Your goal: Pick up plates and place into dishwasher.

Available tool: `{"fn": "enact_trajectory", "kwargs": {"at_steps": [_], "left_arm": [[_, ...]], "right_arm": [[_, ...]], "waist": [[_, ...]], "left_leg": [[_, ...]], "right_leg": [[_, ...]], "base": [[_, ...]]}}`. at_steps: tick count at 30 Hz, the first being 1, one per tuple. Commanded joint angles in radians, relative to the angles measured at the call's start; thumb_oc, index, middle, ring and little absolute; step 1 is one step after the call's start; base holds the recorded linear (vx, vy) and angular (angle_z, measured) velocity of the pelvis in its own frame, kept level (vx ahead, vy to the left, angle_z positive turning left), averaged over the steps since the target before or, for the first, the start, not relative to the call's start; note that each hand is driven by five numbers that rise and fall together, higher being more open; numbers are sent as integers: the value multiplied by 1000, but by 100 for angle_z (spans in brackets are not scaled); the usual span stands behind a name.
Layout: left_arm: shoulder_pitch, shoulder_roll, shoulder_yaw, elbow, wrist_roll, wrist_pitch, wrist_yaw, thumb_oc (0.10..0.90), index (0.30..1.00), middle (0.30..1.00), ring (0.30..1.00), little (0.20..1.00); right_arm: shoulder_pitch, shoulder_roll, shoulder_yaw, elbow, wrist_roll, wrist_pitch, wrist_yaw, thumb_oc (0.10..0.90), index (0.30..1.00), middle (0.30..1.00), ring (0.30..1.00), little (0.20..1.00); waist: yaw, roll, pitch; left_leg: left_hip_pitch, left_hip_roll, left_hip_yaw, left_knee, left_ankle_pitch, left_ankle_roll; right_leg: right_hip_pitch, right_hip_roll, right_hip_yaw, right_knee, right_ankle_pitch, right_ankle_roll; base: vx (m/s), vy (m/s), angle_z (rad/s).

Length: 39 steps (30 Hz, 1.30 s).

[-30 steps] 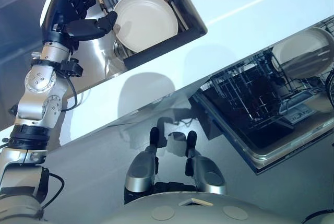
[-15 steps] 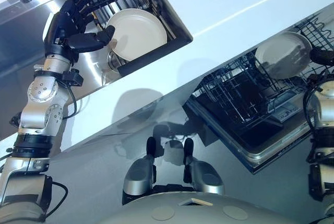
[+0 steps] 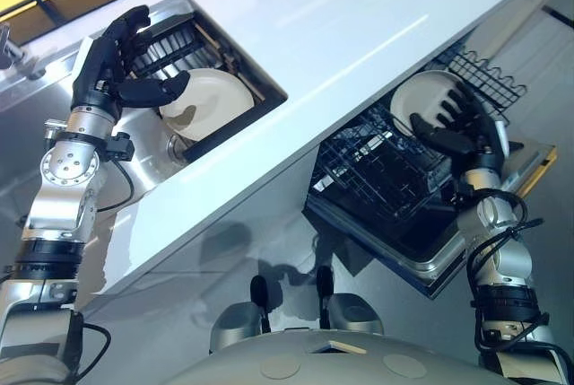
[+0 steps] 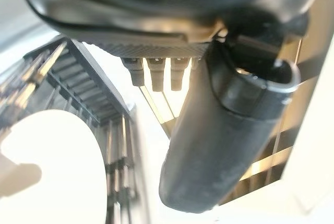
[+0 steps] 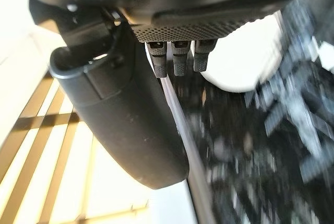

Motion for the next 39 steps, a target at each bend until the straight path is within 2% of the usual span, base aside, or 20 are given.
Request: {"fn": "enact_trajectory", "kwargs": {"at_steps": [1,2,5,9,13,17,19,23,26,29,31,36,37,39], "left_arm": [[-129,107,-2,133,39,-65,23,800,900,900,900,900],[-170,138,-38,187,47,-48,11,800,900,900,900,900],[-235,193,-114,279,56,0,-2,800,900,900,900,900],[-270,225,-169,342,83,64,-17,800,900,900,900,900],[-264,236,-187,375,73,115,-40,800,900,900,900,900],[-282,232,-216,412,73,142,-57,800,900,900,900,900],[-294,232,-232,428,65,142,-55,800,900,900,900,900],[-330,236,-258,442,48,139,-25,800,900,900,900,900],[-367,238,-270,443,18,127,25,800,900,900,900,900],[-414,233,-287,449,4,133,67,800,900,900,900,900],[-450,232,-307,468,10,137,73,800,900,900,900,900],[-596,252,-388,568,-3,171,61,800,900,900,900,900],[-638,264,-413,598,-11,183,53,800,900,900,900,900],[-688,275,-444,634,-16,193,39,800,900,900,900,900]], "right_arm": [[-7,-73,70,-104,144,36,333,800,900,900,900,900],[0,-102,112,-87,150,60,415,800,900,900,900,900],[4,-158,187,-45,182,88,516,800,900,900,900,900],[21,-165,263,-48,135,126,537,800,900,900,900,900],[52,-172,326,-46,74,119,554,800,900,900,900,900],[61,-177,366,-48,60,125,555,800,900,900,900,900],[67,-186,386,-44,-5,105,565,800,900,900,900,900],[81,-225,437,-48,-119,75,509,800,900,900,900,900],[91,-240,492,-23,-264,32,465,800,900,900,900,900],[92,-238,535,-8,-299,20,437,800,900,900,900,900],[86,-230,555,3,-298,29,433,800,900,900,900,900],[106,-218,624,26,-417,20,405,800,900,900,900,900],[113,-218,646,49,-495,11,387,800,900,900,900,900],[121,-220,667,72,-555,8,353,800,900,900,900,900]], "waist": [[-5,11,-148],[-9,11,-152],[-15,11,-156],[-26,15,-146],[-35,17,-133],[-43,17,-123],[-47,16,-118],[-57,9,-101],[-64,3,-83],[-69,-1,-68],[-72,0,-63],[-91,3,-67],[-99,5,-68],[-103,4,-68]], "left_leg": [[1,-61,27,37,-61,28],[-1,-63,35,41,-62,28],[-6,-67,49,50,-65,29],[-16,-75,60,68,-72,37],[-22,-81,72,78,-78,47],[-25,-87,82,78,-80,55],[-29,-90,88,81,-82,60],[-45,-95,99,93,-85,67],[-63,-96,111,110,-90,71],[-74,-97,117,116,-92,75],[-75,-98,119,112,-89,75],[-73,-98,131,98,-89,77],[-72,-97,135,97,-92,76],[-73,-97,137,100,-97,77]], "right_leg": [[12,-6,-26,82,-70,41],[11,-9,-28,80,-66,45],[2,-15,-26,83,-60,52],[-13,-18,-8,89,-54,56],[-24,-23,8,89,-44,60],[-36,-27,21,93,-37,67],[-45,-31,29,99,-35,71],[-74,-38,44,118,-29,81],[-100,-45,60,132,-22,88],[-115,-46,72,137,-17,91],[-122,-47,76,139,-14,94],[-138,-48,86,145,-12,106],[-142,-49,89,147,-12,109],[-148,-49,91,151,-11,112]], "base": [[27,76,-6],[37,76,-2],[53,81,0],[34,93,-9],[37,111,-12],[50,130,-16],[47,116,-12],[36,121,-15],[26,116,-20],[15,76,-17],[32,61,-2],[56,41,1],[59,31,0],[55,20,0]]}}
